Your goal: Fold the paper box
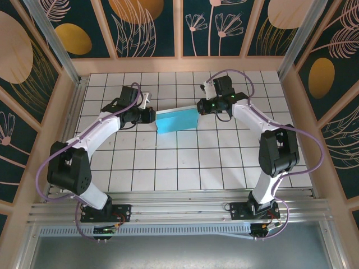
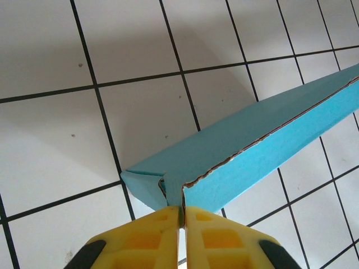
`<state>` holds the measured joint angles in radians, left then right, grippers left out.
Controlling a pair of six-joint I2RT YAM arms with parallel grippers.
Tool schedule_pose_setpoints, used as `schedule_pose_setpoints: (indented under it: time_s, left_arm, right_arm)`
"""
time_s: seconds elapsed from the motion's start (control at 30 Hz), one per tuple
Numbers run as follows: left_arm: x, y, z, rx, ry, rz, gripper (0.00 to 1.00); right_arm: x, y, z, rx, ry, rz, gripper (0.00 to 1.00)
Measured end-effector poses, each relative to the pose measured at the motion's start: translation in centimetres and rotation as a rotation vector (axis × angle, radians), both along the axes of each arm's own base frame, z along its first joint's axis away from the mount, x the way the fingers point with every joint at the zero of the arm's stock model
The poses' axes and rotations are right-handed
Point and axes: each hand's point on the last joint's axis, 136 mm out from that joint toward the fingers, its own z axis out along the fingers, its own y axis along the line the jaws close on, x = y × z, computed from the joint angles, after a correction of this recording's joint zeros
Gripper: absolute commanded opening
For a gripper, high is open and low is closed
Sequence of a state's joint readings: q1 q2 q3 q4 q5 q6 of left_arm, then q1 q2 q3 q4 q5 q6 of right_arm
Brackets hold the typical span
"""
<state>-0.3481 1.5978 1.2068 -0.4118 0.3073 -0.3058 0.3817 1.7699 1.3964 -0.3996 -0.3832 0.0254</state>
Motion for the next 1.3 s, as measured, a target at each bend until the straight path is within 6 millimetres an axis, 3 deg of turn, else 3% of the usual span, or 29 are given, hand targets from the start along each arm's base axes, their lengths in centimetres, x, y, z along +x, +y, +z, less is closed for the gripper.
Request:
schedule_pose_setpoints:
  time_s: [0.27, 1.3]
  left_arm:
    - [0.02, -0.12, 0.05, -0.010, 0.008, 0.004, 0.00]
    - [0.50, -0.66, -0.12, -0.052, 0.033, 0.024, 0.00]
  right_arm:
    - [0.13, 0.05, 0.27, 0.005, -0.002, -0.006, 0.06]
    - [0.19, -0.07, 0.20, 0.010, 0.013, -0.022, 0.05]
